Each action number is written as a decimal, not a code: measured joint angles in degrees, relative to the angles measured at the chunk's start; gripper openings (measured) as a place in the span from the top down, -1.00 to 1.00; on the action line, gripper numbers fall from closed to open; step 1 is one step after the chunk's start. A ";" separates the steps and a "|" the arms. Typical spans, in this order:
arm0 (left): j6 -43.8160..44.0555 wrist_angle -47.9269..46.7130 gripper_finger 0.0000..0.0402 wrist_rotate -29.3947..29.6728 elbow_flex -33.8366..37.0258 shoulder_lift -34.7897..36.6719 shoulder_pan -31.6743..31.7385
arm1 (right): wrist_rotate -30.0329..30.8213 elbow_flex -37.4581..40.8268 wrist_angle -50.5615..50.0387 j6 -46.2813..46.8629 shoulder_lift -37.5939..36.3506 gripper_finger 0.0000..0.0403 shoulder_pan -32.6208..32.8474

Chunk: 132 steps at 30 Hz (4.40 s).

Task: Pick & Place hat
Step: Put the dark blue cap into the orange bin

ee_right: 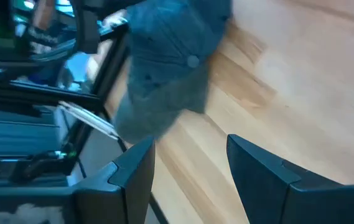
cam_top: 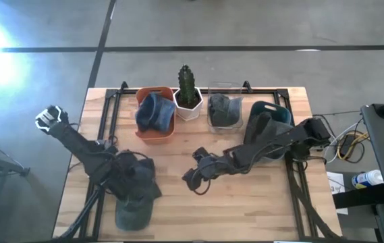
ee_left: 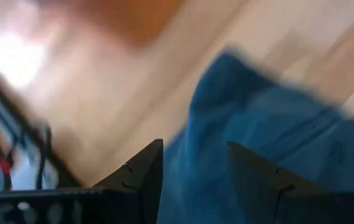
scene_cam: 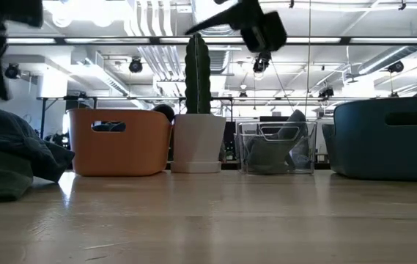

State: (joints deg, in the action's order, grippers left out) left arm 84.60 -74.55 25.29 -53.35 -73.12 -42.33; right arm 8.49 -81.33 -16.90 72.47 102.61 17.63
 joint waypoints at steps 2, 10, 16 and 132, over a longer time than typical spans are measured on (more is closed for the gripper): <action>1.81 1.43 0.18 -5.22 2.30 0.00 0.07 | -0.09 0.10 -0.19 0.95 1.09 0.04 0.13; 5.46 32.00 0.18 -14.23 13.53 0.08 0.66 | -0.24 0.21 -0.29 3.33 2.27 0.04 0.61; 9.51 60.74 0.18 9.36 18.91 -0.11 4.63 | -0.19 0.23 -0.29 3.89 2.24 0.04 0.61; -21.86 55.40 0.18 -0.25 13.39 -4.90 5.86 | -32.98 -6.11 4.91 -25.99 16.76 0.91 -9.97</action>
State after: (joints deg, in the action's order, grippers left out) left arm 62.75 -19.15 25.04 -39.97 -78.02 -36.47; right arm -24.49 -87.44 -11.99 46.48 119.37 7.66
